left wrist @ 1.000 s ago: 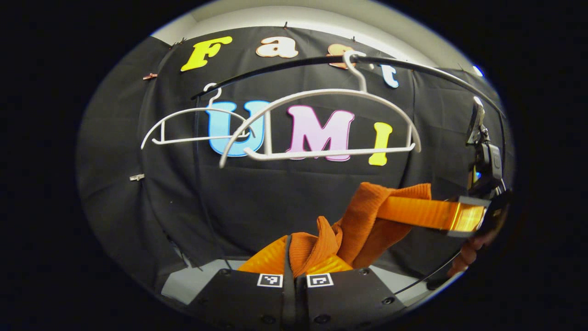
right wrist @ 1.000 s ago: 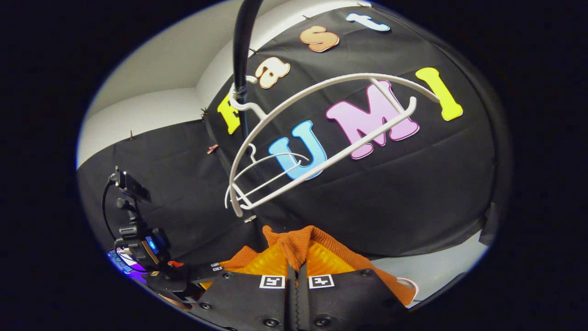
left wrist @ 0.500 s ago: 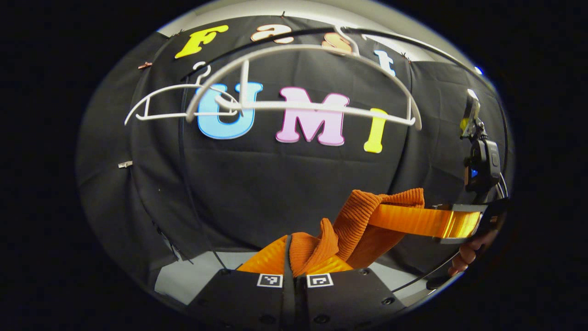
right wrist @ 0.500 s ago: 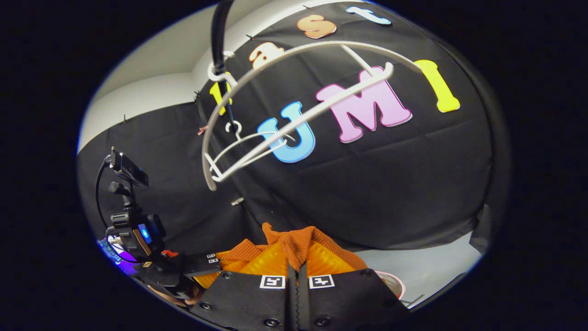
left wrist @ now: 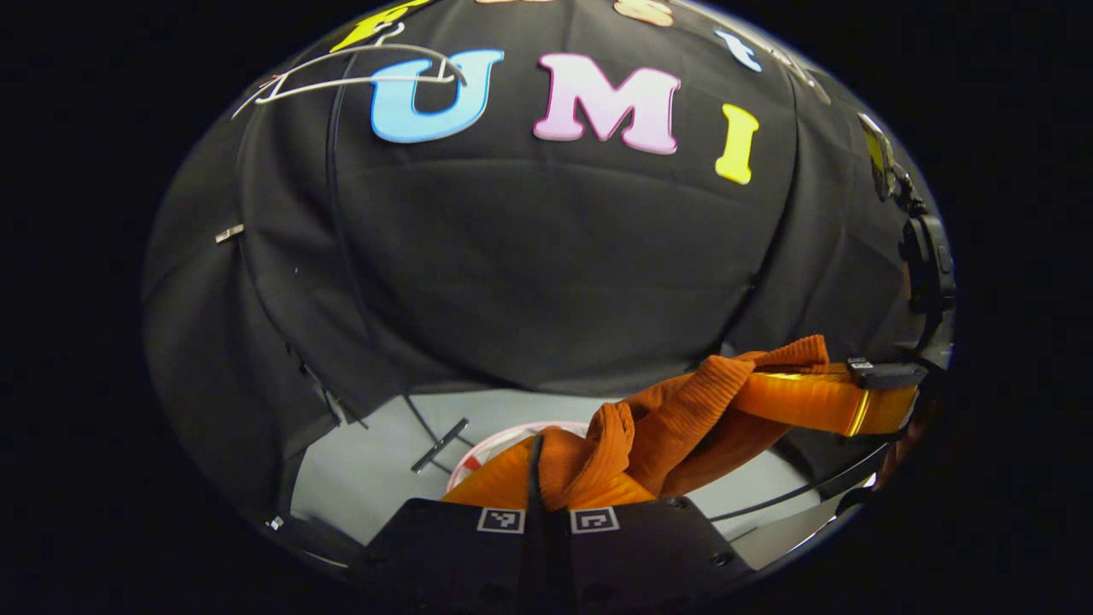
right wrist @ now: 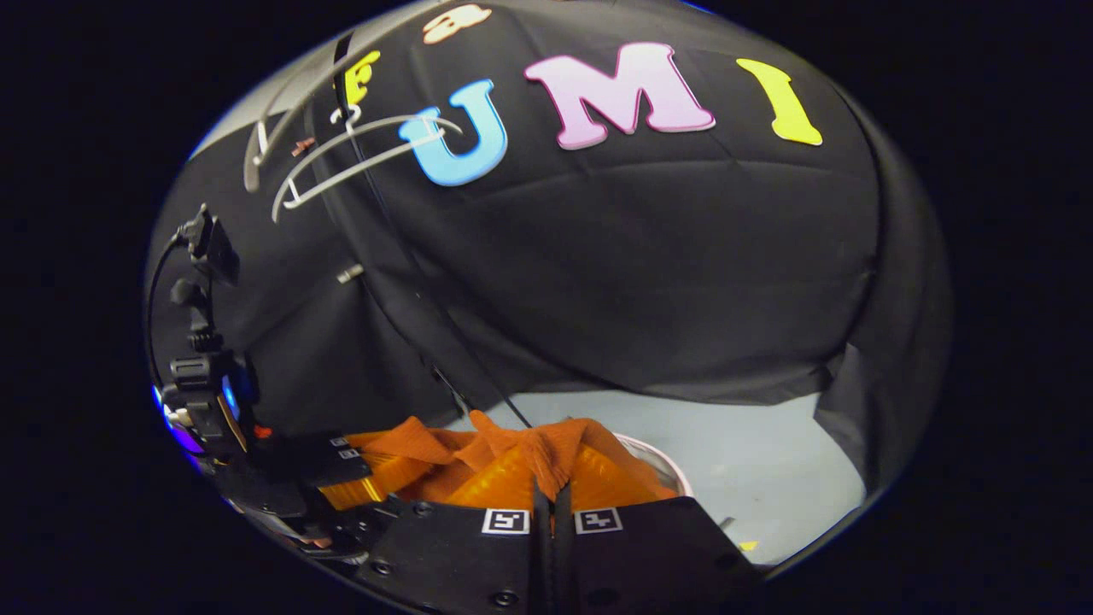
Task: Grasp the clothes on the hanger with both hands and then place them into the laundry hamper below.
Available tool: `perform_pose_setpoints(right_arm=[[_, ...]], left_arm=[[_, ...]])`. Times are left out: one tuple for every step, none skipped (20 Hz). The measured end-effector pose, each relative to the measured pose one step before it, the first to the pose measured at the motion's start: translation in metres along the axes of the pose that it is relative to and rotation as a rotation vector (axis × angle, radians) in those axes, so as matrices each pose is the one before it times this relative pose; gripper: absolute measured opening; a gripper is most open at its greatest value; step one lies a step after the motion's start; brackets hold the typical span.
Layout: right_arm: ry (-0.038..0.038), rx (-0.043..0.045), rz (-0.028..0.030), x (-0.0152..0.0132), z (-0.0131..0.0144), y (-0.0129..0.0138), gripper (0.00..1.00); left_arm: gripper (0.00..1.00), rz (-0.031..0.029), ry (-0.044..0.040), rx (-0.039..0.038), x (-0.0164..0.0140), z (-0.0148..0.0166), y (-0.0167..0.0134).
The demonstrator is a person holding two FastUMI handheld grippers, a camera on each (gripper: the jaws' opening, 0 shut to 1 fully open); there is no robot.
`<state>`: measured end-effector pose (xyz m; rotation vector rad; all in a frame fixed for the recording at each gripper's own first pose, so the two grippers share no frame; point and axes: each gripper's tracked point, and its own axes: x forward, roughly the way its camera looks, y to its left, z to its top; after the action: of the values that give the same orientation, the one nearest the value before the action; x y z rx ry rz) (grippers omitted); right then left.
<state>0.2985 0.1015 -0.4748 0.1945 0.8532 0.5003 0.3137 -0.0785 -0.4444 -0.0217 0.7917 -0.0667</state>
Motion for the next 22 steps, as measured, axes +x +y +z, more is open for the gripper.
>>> perform_pose_setpoints(right_arm=[[0.03732, -0.0146, -0.02779, 0.00358, -0.01419, -0.00655, 0.05], [0.02956, -0.01091, -0.02673, 0.00611, -0.01141, -0.00621, 0.06], [0.0219, -0.00233, -0.01105, 0.00423, -0.00966, -0.00203, 0.1], [0.0154, 0.00156, -0.01609, -0.00135, -0.00599, -0.00097, 0.27], [0.00848, -0.0045, -0.01596, 0.0013, -0.00221, -0.00235, 0.51], [0.00657, -0.00049, 0.00231, 0.00053, -0.0014, -0.00084, 0.76], [0.00909, -0.0119, -0.02024, 0.00144, -0.00753, -0.00464, 1.0], [0.00333, -0.00981, -0.01712, -0.00511, -0.00337, -0.00349, 0.99], [0.00006, -0.00617, -0.00876, -0.00161, -0.00226, -0.00273, 0.99], [0.00083, -0.00078, -0.00554, -0.00047, -0.00228, 0.00028, 0.99], [-0.00184, 0.00122, -0.0112, -0.00179, -0.00094, -0.00146, 0.99], [-0.00301, 0.00373, -0.0121, -0.00264, -0.00216, -0.0016, 0.99], [-0.00347, 0.00411, -0.01411, -0.00367, -0.00144, -0.00128, 0.99], [-0.0073, 0.00478, -0.01104, -0.00559, -0.00017, -0.00048, 0.99], [-0.01371, 0.00782, -0.00903, -0.00581, 0.00107, 0.00098, 0.99], [-0.01199, 0.00573, -0.00674, -0.0077, 0.00125, 0.00184, 0.99], [-0.01558, 0.00351, -0.00831, -0.00707, 0.00391, 0.00245, 0.99], [-0.01803, 0.00286, -0.00485, -0.00837, 0.00468, 0.00376, 0.99], [-0.01921, 0.00521, -0.00568, -0.00917, 0.00527, 0.00447, 0.99], [-0.01807, 0.00725, -0.00414, -0.00978, 0.00406, 0.004, 0.99], [-0.01768, 0.00802, -0.00395, -0.0094, 0.00644, 0.0049, 0.99], [-0.01757, 0.00714, -0.00932, -0.01075, 0.00545, 0.00393, 0.99]], left_arm=[[0.05, 0.01331, 0.04545, 0.00505, 0.00616, -0.01385, 0.00133], [0.06, 0.00737, 0.03787, 0.01005, 0.0041, -0.01251, 0.00178], [0.06, -0.00361, 0.02717, 0.01423, 0.00556, -0.00996, -0.00013], [0.11, 0.00385, 0.02774, 0.01742, 0.00513, -0.00747, 0.00086], [0.2, -0.00595, 0.0026, 0.01697, -0.00578, -0.00122, -0.00317], [0.42, 0.0105, -0.00685, 0.01992, 0.00315, -0.00062, 0.00025], [0.64, 0.00781, -0.00816, 0.01529, 0.00052, -0.00001, 0.00075], [0.87, 0.00446, -0.01045, 0.01416, -0.00288, 0.00031, 0.00086], [0.92, 0.00558, -0.01023, 0.0075, -0.00095, 0.00173, 0.00175], [0.9, 0.00006, -0.00528, 0.00253, -0.00346, 0.00042, -0.0003], [0.89, 0.00153, -0.00469, -0.00054, -0.00221, 0.00184, 0.00014], [0.9, 0.0023, -0.00327, -0.00459, -0.00448, 0.002, 0.00033], [0.9, 0.00397, -0.00639, -0.00789, -0.00483, 0.00136, 0.00224], [0.93, 0.00228, -0.00773, -0.0093, -0.00635, 0.00184, 0.00237], [0.95, -0.00406, -0.01558, -0.00833, -0.00644, 0.00419, 0.00074], [0.96, -0.00442, -0.01095, -0.00657, -0.00633, 0.00239, 0.00068], [0.96, -0.00472, -0.01401, -0.00688, -0.00904, 0.00414, 0.00121], [0.96, -0.00475, -0.02104, -0.00599, -0.00804, 0.00732, 0.00107], [0.96, -0.00389, -0.02072, -0.00634, -0.00804, 0.00566, 0.00199], [0.96, -0.00692, -0.01868, -0.0064, -0.01094, 0.00536, 0.00064], [0.96, -0.00734, -0.02016, -0.00609, -0.01106, 0.0071, 0.00154], [0.96, -0.00925, -0.02171, -0.007, -0.01018, 0.00644, 0.00146]])
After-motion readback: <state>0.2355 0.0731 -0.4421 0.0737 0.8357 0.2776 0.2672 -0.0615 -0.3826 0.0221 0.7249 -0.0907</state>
